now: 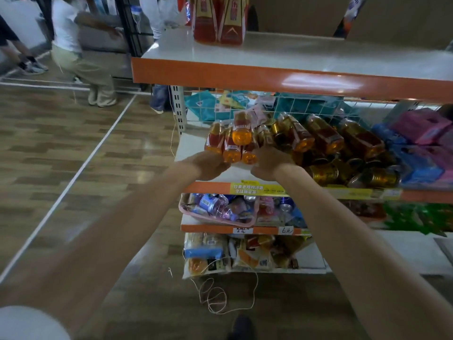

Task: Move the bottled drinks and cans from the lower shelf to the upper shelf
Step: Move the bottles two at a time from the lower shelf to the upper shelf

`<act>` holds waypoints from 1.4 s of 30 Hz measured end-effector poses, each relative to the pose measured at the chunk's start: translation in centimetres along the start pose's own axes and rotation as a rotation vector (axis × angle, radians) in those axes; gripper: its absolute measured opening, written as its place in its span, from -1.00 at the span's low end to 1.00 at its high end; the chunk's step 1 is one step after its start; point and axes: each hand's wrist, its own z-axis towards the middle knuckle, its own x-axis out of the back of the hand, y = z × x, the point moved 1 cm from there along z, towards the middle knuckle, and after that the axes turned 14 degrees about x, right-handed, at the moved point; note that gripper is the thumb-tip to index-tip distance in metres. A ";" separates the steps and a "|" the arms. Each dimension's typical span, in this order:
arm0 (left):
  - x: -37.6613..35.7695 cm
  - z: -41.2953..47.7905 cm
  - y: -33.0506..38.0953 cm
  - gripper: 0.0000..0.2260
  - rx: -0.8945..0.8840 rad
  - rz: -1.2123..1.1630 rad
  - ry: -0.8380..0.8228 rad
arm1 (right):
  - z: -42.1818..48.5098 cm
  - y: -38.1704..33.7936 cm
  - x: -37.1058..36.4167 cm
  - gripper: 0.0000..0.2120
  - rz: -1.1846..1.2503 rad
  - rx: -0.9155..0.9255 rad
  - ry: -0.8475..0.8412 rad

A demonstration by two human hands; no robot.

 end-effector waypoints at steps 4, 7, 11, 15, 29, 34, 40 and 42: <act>-1.8 2.5 -0.6 -0.70 0.053 0.034 0.008 | 2.3 2.2 -1.1 -0.77 0.105 -0.022 0.057; -2.4 5.0 -0.5 -0.72 0.080 0.081 0.044 | 4.4 4.3 -1.4 -0.74 0.178 -0.051 0.069; -2.6 8.4 -0.7 -0.76 0.177 0.153 0.063 | 7.0 7.4 -1.6 -0.76 0.325 -0.086 0.161; -2.9 10.1 -0.9 -0.79 0.206 0.186 0.086 | 9.6 9.2 -1.5 -0.71 0.428 -0.113 0.256; -4.4 16.7 -3.8 -0.58 0.096 0.349 0.225 | 14.7 8.5 -3.0 -0.66 0.740 -0.249 0.402; -5.3 17.5 -5.3 -0.58 0.124 0.292 0.182 | 16.3 8.7 -2.8 -0.56 0.865 -0.323 0.508; -5.9 18.0 -5.6 -0.66 0.078 0.022 0.152 | 16.5 6.9 -3.7 -0.25 0.851 -0.426 0.467; -5.6 18.1 -5.6 -0.69 0.056 -0.112 0.177 | 16.8 6.7 -3.6 -0.23 0.881 -0.484 0.462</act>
